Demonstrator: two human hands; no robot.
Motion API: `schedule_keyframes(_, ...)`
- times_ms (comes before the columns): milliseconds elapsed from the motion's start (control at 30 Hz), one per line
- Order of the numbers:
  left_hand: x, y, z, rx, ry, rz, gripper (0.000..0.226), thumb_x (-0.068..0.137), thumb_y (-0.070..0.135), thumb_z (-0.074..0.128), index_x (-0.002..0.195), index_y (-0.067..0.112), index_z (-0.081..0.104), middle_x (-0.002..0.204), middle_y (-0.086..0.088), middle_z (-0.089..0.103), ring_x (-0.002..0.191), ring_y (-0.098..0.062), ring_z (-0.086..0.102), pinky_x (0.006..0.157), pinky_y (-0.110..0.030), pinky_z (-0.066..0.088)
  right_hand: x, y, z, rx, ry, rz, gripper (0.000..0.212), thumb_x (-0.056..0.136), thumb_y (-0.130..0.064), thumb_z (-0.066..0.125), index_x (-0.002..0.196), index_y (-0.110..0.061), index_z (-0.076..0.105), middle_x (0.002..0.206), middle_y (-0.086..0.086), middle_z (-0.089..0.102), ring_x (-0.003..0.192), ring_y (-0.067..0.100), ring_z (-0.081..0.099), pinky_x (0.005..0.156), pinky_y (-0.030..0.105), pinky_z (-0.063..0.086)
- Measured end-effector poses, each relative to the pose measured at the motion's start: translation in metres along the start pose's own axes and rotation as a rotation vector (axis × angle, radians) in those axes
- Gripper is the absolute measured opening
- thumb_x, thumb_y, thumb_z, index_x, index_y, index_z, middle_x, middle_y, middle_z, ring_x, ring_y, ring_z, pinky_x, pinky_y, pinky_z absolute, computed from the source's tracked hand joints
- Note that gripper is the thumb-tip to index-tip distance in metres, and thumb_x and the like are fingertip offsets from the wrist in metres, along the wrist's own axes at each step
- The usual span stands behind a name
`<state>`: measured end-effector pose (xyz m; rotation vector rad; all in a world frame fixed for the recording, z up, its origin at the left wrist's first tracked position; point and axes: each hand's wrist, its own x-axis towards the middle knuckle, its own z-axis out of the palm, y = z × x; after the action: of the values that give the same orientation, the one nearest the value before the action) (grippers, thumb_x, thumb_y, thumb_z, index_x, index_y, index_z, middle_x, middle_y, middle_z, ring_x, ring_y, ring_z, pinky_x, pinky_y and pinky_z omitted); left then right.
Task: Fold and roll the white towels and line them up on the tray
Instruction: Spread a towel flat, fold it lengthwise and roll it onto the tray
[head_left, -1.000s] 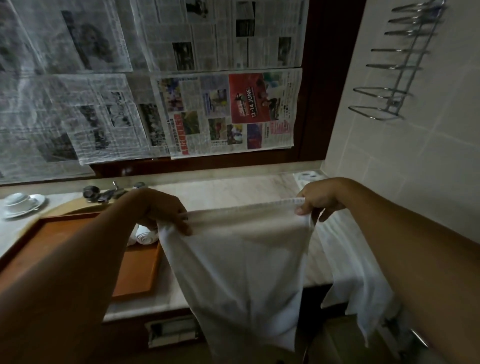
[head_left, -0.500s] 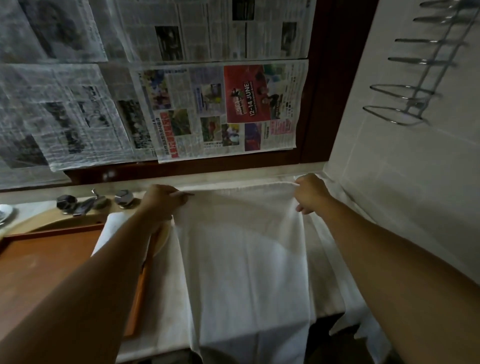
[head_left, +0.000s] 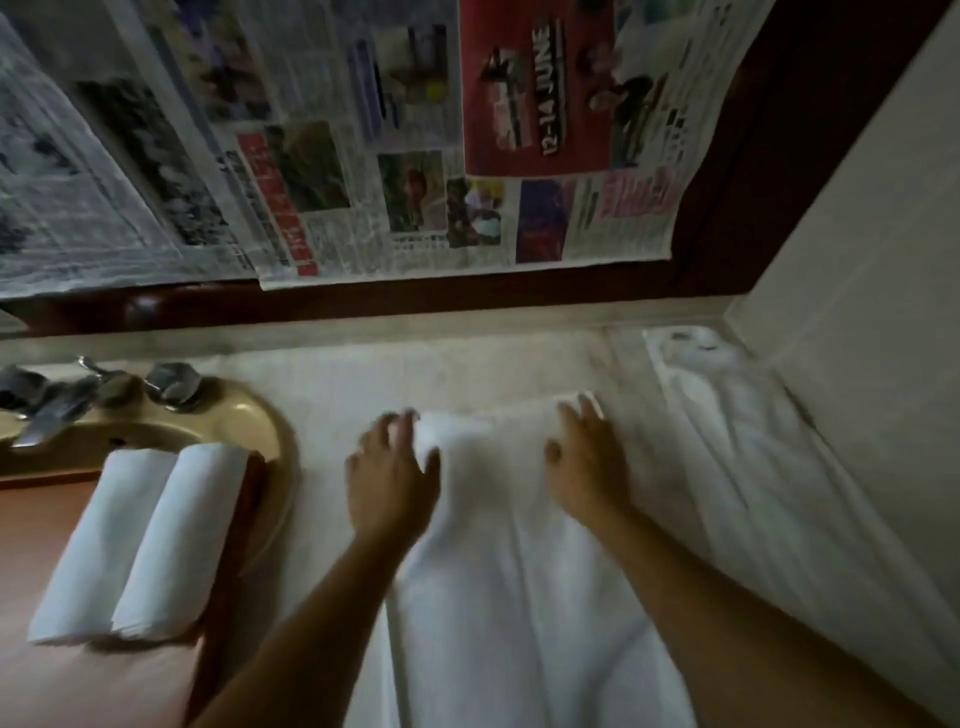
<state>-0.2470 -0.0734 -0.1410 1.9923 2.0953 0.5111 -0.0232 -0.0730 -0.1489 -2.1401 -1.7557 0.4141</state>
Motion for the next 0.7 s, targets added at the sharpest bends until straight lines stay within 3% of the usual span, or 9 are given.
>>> schedule_keyframes(100, -0.030, -0.015, 0.056, 0.219, -0.300, 0.089, 0.079, 0.095, 0.069, 0.020, 0.158, 0.023, 0.019, 0.166, -0.011, 0.015, 0.151, -0.033, 0.019, 0.116, -0.048, 0.026, -0.026, 0.032, 0.050, -0.257, -0.181, -0.130, 0.061, 0.097, -0.054, 0.027, 0.152, -0.029, 0.032, 0.165, 0.004, 0.013, 0.150, 0.029, 0.017, 0.113, 0.053, 0.025)
schedule_keyframes(233, 0.005, -0.027, 0.070, 0.222, -0.296, 0.090, 0.082, 0.090, 0.075, 0.003, 0.159, 0.032, -0.004, 0.166, -0.005, -0.011, 0.154, -0.026, -0.005, 0.123, -0.045, 0.007, 0.013, 0.034, 0.058, -0.309, -0.214, -0.142, 0.071, 0.091, -0.064, 0.005, 0.156, -0.037, 0.008, 0.166, -0.003, -0.007, 0.152, 0.023, -0.005, 0.118, 0.053, 0.008)
schedule_keyframes(433, 0.075, -0.036, 0.079, 0.226, -0.283, 0.099, 0.077, 0.095, 0.074, 0.012, 0.158, 0.034, -0.007, 0.166, -0.003, -0.015, 0.153, -0.022, -0.012, 0.125, -0.043, 0.000, 0.081, 0.018, 0.066, -0.318, -0.204, -0.163, 0.064, 0.098, -0.061, 0.016, 0.156, -0.037, 0.004, 0.166, -0.003, -0.010, 0.152, 0.022, -0.010, 0.118, 0.051, 0.004)
schedule_keyframes(700, 0.126, -0.037, 0.087, 0.229, -0.318, 0.097, 0.079, 0.092, 0.077, 0.005, 0.156, 0.035, -0.016, 0.163, 0.001, -0.027, 0.150, -0.019, -0.024, 0.123, -0.040, -0.009, 0.133, 0.008, 0.072, -0.346, -0.196, -0.184, 0.065, 0.098, -0.062, 0.013, 0.156, -0.037, 0.000, 0.165, -0.002, -0.011, 0.152, 0.023, -0.011, 0.118, 0.051, 0.003)
